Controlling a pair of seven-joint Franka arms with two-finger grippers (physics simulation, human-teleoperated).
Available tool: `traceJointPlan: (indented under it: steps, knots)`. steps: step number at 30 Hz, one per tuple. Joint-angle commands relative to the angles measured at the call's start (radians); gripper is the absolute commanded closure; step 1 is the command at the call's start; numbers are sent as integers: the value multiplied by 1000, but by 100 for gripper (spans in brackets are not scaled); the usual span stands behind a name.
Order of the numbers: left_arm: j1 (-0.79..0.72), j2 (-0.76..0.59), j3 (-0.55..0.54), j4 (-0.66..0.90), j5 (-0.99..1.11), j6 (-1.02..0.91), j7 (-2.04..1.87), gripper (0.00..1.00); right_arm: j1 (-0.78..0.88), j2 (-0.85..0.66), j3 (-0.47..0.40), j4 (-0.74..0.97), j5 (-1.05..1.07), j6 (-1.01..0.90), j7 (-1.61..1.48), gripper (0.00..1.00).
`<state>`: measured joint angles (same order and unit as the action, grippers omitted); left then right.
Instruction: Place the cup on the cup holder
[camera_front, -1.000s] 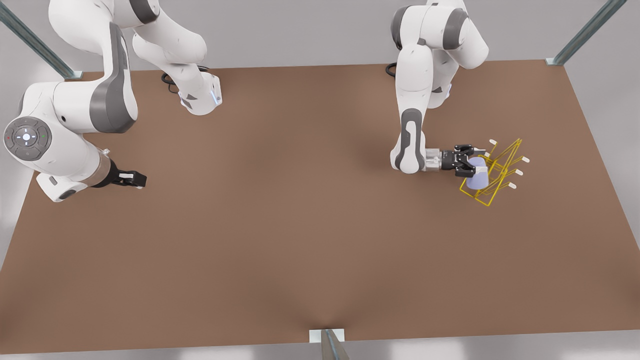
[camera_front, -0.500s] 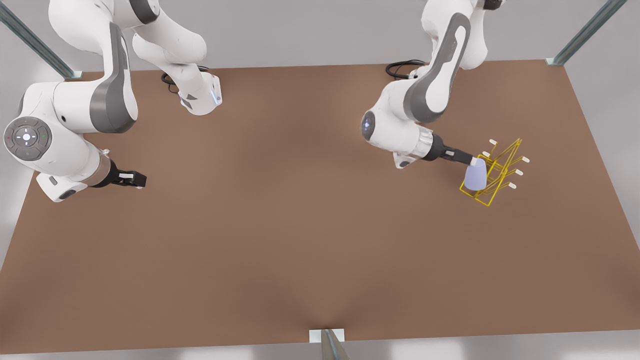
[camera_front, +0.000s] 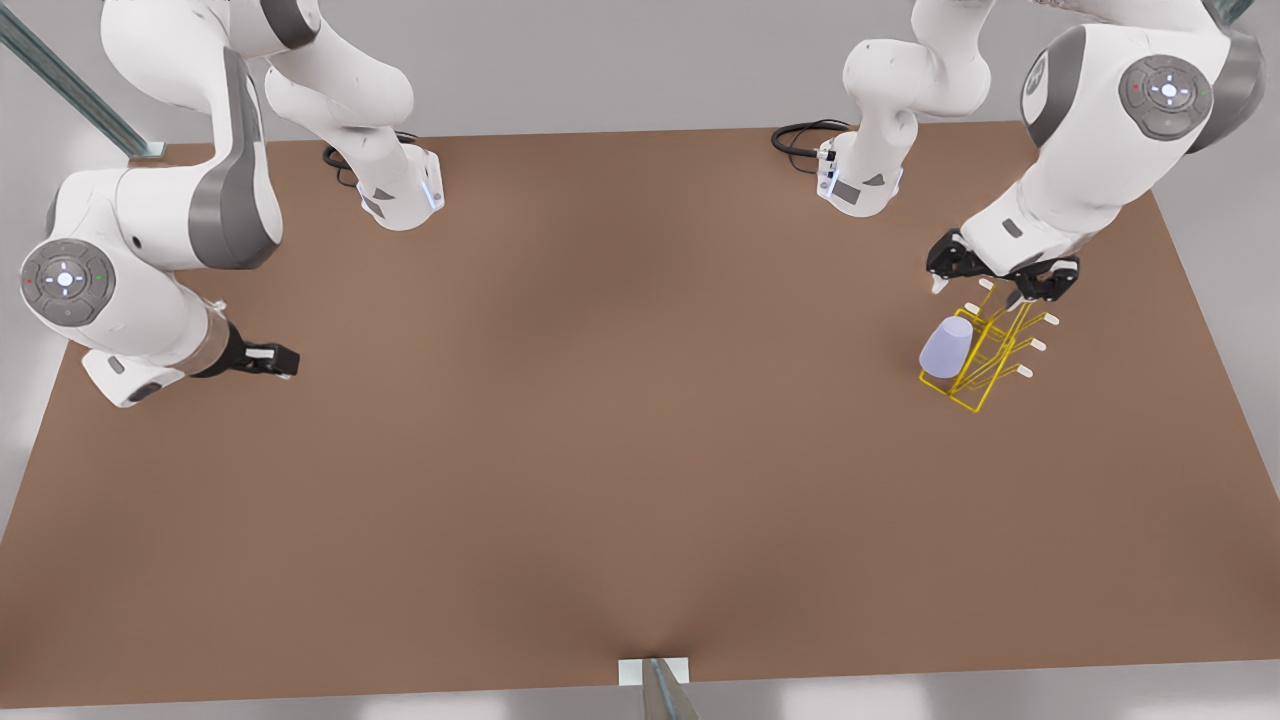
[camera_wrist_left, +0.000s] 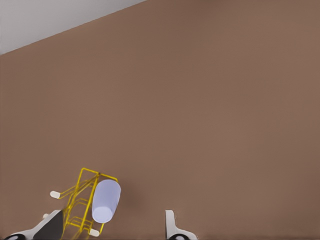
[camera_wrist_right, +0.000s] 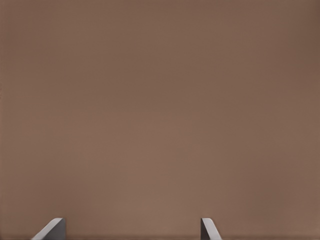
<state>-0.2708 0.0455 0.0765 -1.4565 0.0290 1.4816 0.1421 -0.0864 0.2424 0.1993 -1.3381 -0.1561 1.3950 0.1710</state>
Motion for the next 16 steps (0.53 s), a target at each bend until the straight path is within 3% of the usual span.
traceJointPlan:
  steps: [1, 16]
  knots:
    - [-73, 43, 0, -1, 14, 52, 97, 0, 1, 14, 0, 0, 1, 1, -4, 0]
    - [-73, 50, 2, -1, 20, 51, 96, 0, -6, 51, 0, 2, -2, 1, 2, 0]
